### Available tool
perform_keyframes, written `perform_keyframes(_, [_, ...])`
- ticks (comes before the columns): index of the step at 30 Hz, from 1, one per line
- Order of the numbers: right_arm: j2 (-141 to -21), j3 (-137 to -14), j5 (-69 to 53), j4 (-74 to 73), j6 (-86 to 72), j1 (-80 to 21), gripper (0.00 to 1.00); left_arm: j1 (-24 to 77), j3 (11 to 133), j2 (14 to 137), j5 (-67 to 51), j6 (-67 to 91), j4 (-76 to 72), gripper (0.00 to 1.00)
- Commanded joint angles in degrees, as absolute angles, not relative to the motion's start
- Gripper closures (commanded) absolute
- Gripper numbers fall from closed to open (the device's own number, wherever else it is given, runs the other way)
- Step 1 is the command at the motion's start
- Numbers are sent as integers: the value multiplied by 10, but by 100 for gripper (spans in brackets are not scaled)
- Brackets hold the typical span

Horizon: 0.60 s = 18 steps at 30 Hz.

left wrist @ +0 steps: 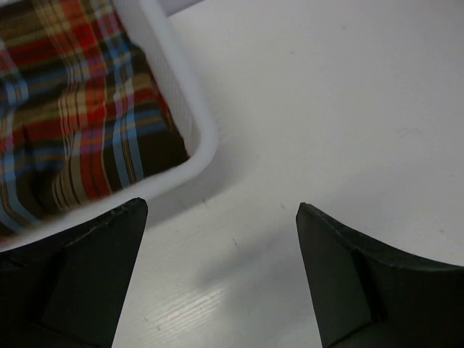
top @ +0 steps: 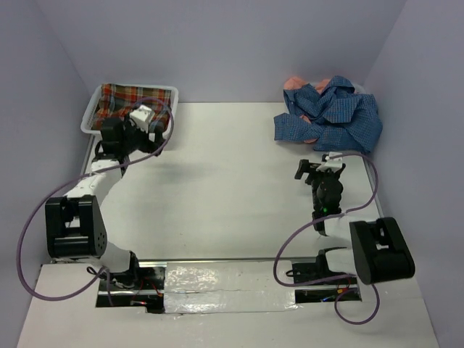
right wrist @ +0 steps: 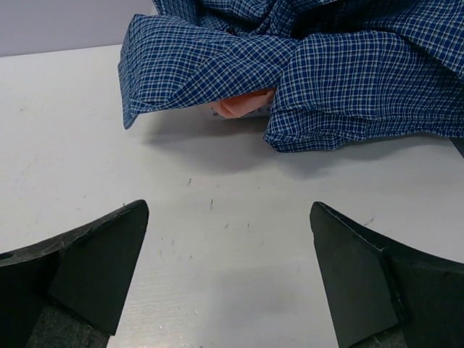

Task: Fold and stack the long sleeve shirts
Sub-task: Grab the shirt from the pile

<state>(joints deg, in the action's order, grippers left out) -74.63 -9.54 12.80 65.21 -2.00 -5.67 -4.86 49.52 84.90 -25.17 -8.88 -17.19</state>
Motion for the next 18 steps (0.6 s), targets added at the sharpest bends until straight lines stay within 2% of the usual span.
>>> perform_keyframes(1, [-662, -150, 111, 548, -5, -61, 0, -39, 574, 828, -392, -174, 136, 3])
perform_keyframes(2, [-612, -175, 107, 422, -20, -59, 0, -26, 575, 817, -371, -188, 153, 2])
perform_keyframes(3, [-594, -235, 104, 363, -31, -55, 1, -10, 577, 806, -347, -214, 183, 1])
perform_keyframes(5, [-571, -292, 86, 276, -34, -54, 9, 45, 589, 782, -273, -228, 204, 1])
perform_keyframes(6, [-570, -353, 82, 202, -38, -48, 19, 59, 597, 780, -257, -234, 213, 1])
perform_keyframes(8, [-596, -422, 83, 133, -60, -40, 32, 83, 634, 794, -216, -231, 244, 1])
perform_keyframes(9, [-612, -498, 87, 67, -68, -31, 40, 87, 648, 809, -201, -218, 250, 1])
perform_keyframes(10, [-629, -537, 95, 35, -75, -28, 40, 89, 659, 816, -186, -210, 256, 1])
perform_keyframes(11, [-668, -570, 105, 8, -84, -26, 35, 89, 678, 824, -171, -204, 257, 1])
perform_keyframes(12, [-690, -630, 143, -33, -88, -24, 18, 89, 686, 838, -145, -196, 257, 1])
perform_keyframes(14, [-754, -683, 184, -59, -96, -19, 5, 89, 703, 851, -128, -192, 257, 1])
perform_keyframes(15, [-777, -731, 207, -82, -101, -14, 0, 89, 707, 859, -119, -189, 256, 1])
perform_keyframes(18, [-874, -830, 186, -145, -150, 31, 0, 90, 720, 872, -124, -184, 261, 1])
